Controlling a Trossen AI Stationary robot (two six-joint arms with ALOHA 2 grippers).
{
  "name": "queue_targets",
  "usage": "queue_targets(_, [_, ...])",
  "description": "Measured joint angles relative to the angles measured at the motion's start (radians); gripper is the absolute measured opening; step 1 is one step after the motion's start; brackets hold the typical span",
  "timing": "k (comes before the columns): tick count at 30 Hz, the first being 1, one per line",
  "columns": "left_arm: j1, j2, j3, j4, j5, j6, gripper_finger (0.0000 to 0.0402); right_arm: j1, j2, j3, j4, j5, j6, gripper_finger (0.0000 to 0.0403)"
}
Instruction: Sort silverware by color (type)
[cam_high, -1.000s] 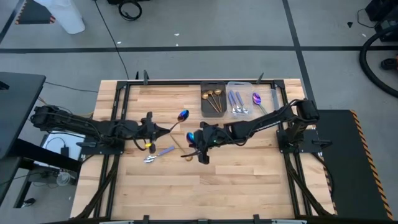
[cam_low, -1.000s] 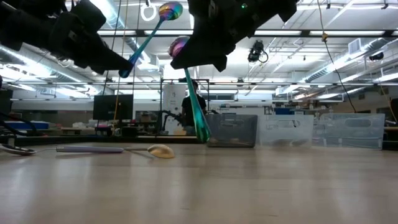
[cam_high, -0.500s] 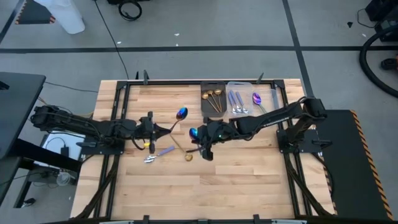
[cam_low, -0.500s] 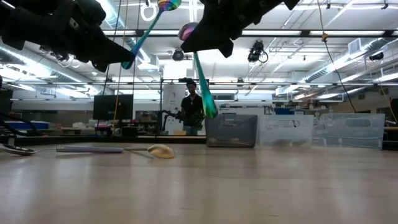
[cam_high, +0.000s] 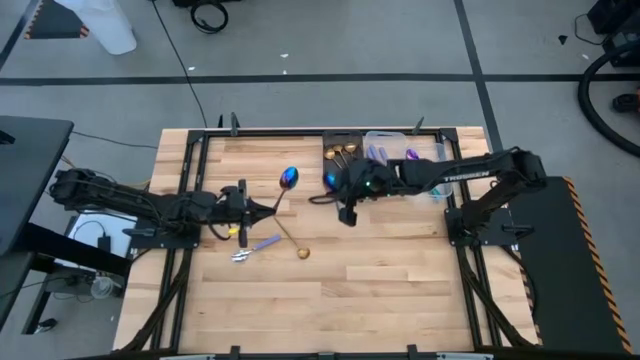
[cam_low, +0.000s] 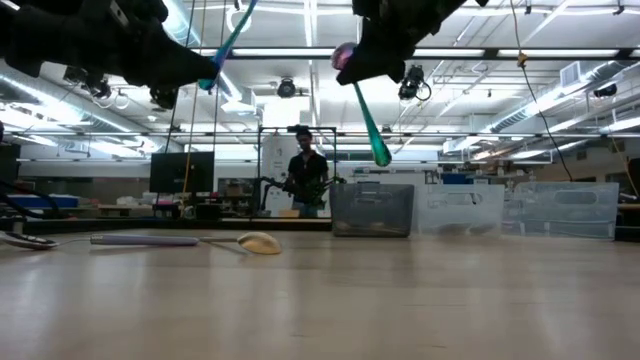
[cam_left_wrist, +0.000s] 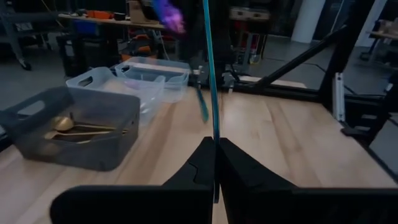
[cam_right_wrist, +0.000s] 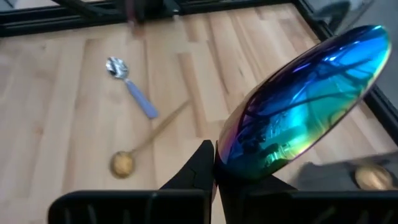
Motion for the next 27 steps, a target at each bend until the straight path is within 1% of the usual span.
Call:
queue_targets(10, [-0.001,0.000,0.000,0.001,0.000,-0.023,0.0016,-0.106,-0.018,0.003,-0.119,0.000,0.034,0.0020])
queue_targets(19, [0.013,0.000,0.000,-0.038,-0.001,-0.007,0.0016,-0.145,-0.018,0.070,-0.272,0.009,0.082,0.0020])
queue_targets(24, [0.040,0.002,0.000,-0.120,-0.001,-0.004,0.0016,-0.150,-0.018,0.102,-0.408,0.128,0.118,0.0020])
queue_targets(27, [0.051,0.002,0.000,-0.142,-0.002,0.000,0.0016,-0.150,-0.018,0.111,-0.464,0.206,0.150,0.0020])
